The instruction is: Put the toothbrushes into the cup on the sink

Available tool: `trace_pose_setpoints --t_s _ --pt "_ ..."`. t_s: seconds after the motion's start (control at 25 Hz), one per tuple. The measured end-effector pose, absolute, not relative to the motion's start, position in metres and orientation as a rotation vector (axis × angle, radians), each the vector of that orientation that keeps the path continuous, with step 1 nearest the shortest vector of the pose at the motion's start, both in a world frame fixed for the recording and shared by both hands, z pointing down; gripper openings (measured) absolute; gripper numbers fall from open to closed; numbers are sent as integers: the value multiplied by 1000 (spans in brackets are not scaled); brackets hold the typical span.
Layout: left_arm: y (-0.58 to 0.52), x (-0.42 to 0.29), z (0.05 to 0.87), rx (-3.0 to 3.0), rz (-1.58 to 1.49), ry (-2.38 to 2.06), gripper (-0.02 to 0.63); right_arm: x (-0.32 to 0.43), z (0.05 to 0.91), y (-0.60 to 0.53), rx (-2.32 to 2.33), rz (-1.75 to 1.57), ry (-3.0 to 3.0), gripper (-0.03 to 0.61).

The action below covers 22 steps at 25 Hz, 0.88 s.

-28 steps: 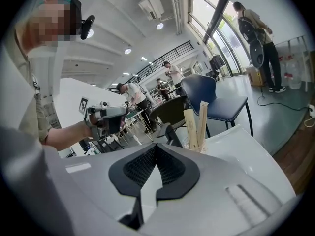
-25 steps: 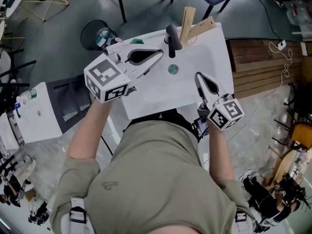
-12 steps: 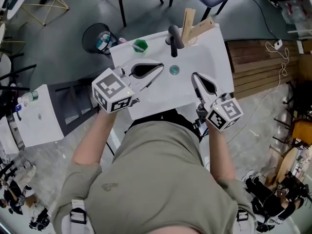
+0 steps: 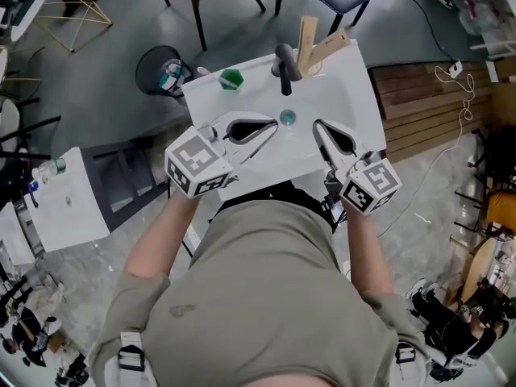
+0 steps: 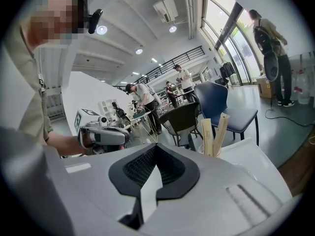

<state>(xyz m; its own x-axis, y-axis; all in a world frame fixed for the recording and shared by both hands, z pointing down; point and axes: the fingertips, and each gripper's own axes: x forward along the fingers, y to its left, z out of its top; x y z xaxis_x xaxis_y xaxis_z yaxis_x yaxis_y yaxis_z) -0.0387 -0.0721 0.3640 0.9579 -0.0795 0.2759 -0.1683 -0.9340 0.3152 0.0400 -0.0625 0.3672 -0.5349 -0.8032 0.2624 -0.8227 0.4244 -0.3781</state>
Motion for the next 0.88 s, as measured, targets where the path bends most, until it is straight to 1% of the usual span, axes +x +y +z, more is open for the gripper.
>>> trace_pose_setpoints --t_s 0.24,0.88 --pt "-68 -39 367 2767 373 -192 6 32 359 -63 1467 705 -2626 11" --pt "-64 -42 367 2750 375 -198 6 26 369 -55 1459 717 -2641 11"
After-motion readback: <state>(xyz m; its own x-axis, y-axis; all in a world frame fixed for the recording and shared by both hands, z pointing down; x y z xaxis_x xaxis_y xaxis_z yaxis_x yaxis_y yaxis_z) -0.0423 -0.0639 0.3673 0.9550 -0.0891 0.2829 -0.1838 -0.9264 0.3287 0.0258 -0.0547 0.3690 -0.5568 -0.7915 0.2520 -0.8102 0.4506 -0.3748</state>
